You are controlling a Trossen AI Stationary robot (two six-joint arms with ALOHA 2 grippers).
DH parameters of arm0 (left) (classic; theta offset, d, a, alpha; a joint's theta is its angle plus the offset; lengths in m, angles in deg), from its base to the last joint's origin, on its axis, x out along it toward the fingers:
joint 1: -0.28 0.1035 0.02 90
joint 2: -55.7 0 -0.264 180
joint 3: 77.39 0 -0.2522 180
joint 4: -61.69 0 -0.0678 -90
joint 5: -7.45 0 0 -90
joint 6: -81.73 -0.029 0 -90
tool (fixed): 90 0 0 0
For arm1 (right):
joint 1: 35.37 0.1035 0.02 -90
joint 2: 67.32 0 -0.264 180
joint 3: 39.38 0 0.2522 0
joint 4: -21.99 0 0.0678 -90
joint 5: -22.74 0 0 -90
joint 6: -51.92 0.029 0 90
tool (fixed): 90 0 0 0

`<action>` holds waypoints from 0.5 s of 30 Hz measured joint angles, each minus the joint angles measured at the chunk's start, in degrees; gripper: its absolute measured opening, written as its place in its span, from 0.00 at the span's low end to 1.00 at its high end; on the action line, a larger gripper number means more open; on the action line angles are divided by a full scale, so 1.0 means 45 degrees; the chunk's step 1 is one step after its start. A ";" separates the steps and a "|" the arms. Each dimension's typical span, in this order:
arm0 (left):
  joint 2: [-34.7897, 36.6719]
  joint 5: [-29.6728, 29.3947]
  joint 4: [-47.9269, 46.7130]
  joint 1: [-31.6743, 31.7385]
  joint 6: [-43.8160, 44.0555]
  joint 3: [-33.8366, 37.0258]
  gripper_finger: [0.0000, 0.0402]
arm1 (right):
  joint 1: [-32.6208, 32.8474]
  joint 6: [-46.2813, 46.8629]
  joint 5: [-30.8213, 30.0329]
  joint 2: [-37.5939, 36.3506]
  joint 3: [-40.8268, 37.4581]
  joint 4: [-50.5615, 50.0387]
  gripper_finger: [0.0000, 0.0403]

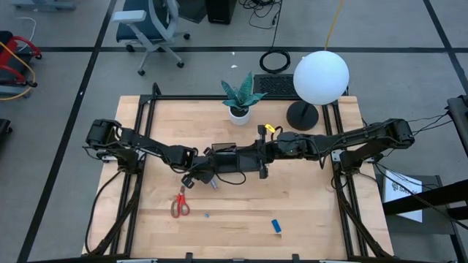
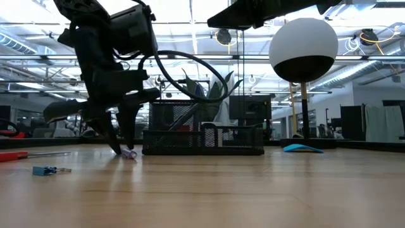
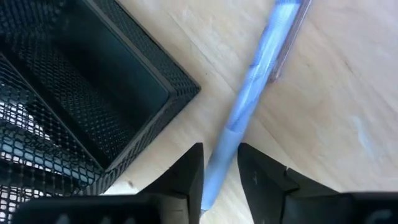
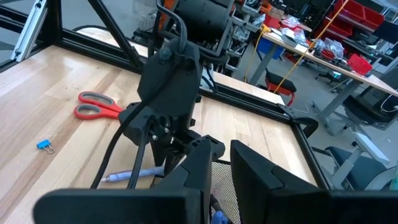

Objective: Pick and place office supplies into organizer
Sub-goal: Put the purple pen into the top left section of the desk organizer

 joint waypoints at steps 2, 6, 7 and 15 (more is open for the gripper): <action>-0.0014 0.0308 0.0091 0.0010 0.0049 0.0000 0.21 | 0.0000 0.0010 0.0002 0.0004 0.0000 0.0004 0.12; -0.0007 0.0685 0.0007 -0.0039 0.0410 -0.0009 0.08 | 0.0000 0.0000 0.0002 0.0004 0.0000 0.0004 0.12; -0.0005 0.0794 -0.0051 -0.0036 0.0474 -0.0011 0.05 | 0.0000 0.0000 0.0004 0.0004 0.0000 0.0004 0.12; -0.0005 0.0922 -0.0284 -0.0126 0.1129 -0.0019 0.06 | 0.0000 -0.0005 0.0004 0.0004 0.0000 0.0004 0.12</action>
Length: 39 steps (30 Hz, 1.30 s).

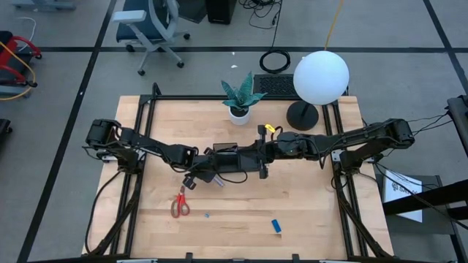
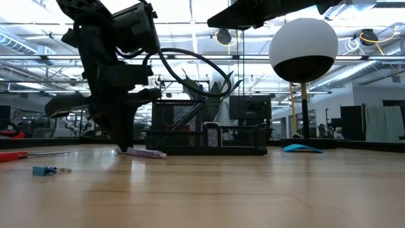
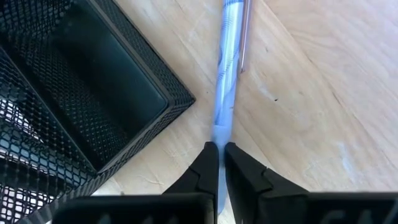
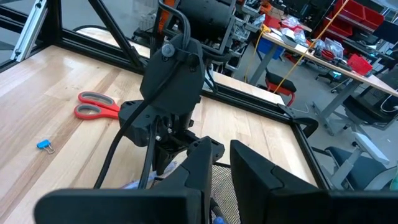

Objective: Pick and place office supplies into organizer
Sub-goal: Put the purple pen into the top left section of the desk organizer, then put the pink pen into the top left section of the desk organizer

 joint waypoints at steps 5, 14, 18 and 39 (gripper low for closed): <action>0.0000 0.0009 -0.0041 -0.0011 0.0270 0.0000 0.05 | 0.0000 0.0000 -0.0001 -0.0001 0.0000 0.0000 0.12; 0.0024 0.0254 -0.0309 0.0043 0.1459 0.0010 0.24 | 0.0000 0.0019 -0.0005 0.0000 0.0000 0.0000 0.12; 0.0025 0.0449 -0.0291 0.0024 0.1912 0.0010 0.28 | 0.0000 0.0032 0.0000 0.0000 0.0000 0.0005 0.12; 0.0058 0.0767 -0.0770 0.0028 0.2197 -0.0011 0.17 | 0.0000 0.0041 0.0000 -0.0002 0.0000 0.0005 0.12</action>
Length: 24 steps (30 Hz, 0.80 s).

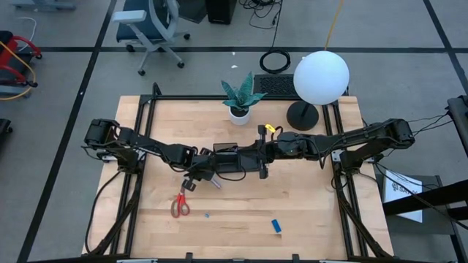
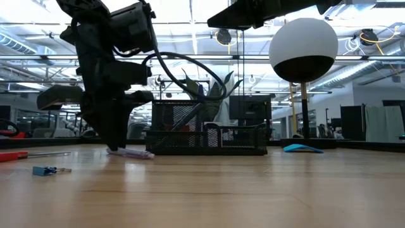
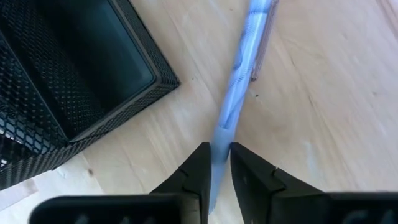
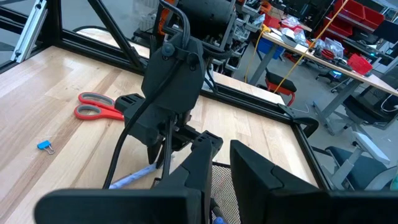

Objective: Pick and place office supplies into organizer
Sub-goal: Put the pink pen into the top left section of the desk organizer

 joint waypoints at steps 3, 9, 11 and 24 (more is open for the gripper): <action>0.0000 -0.0102 -0.0116 -0.0087 -0.0107 -0.0003 0.19 | 0.0000 0.0003 -0.0001 0.0001 0.0000 0.0000 0.12; -0.0078 0.0068 -0.0098 -0.0720 -0.0213 0.0011 0.21 | 0.0005 0.0003 0.0000 0.0001 0.0000 -0.0004 0.12; -0.0078 -0.0049 -0.0131 -0.0917 -0.0098 0.0011 0.21 | 0.0000 0.0003 -0.0005 0.0000 0.0000 0.0004 0.12; -0.0078 0.0091 -0.0244 -0.1049 -0.0085 0.0011 0.21 | 0.0005 0.0042 0.0000 0.0002 0.0000 0.0000 0.12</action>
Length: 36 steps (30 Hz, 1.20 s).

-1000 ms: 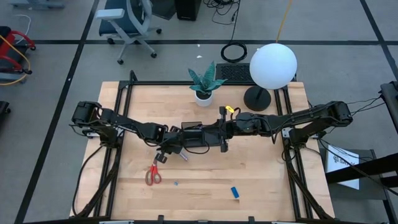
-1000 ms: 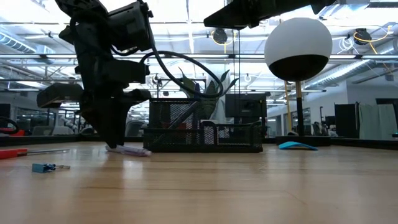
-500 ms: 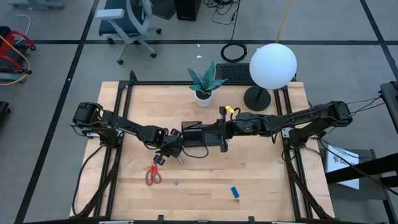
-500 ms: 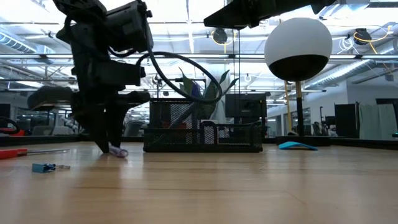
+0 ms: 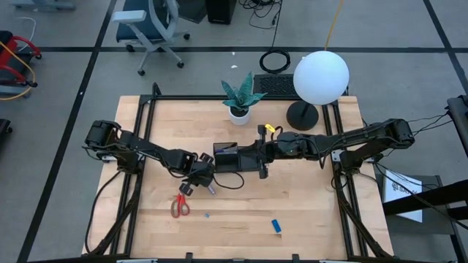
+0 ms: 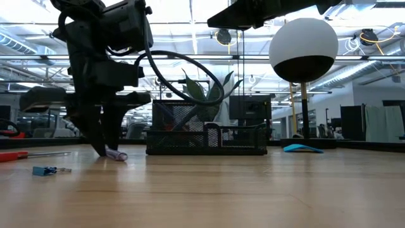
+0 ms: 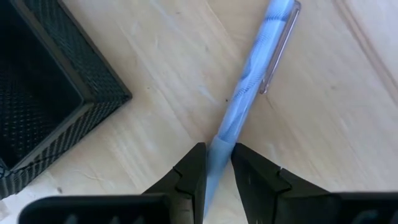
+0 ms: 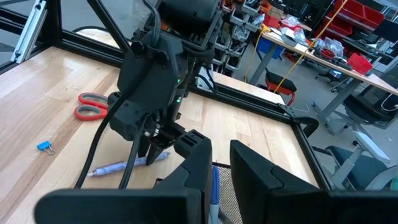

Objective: Pick and place office supplies into organizer
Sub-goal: Put the pink pen into the top left section of the desk organizer

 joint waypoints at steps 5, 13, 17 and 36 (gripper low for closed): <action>0.0000 0.0257 -0.0061 -0.0005 0.0048 0.0000 0.21 | -0.0001 0.0005 0.0000 0.0000 0.0000 0.0000 0.12; 0.0000 0.0667 -0.0111 -0.0005 0.0426 0.0000 0.21 | 0.0000 0.0005 0.0000 0.0000 0.0000 0.0000 0.12; 0.0000 0.0820 -0.0125 -0.0005 0.0533 0.0000 0.21 | -0.0005 0.0005 0.0000 0.0000 0.0000 0.0000 0.12; 0.0019 0.1084 -0.0169 -0.0019 0.0996 0.0000 0.08 | 0.0000 0.0004 0.0000 0.0000 0.0000 0.0000 0.12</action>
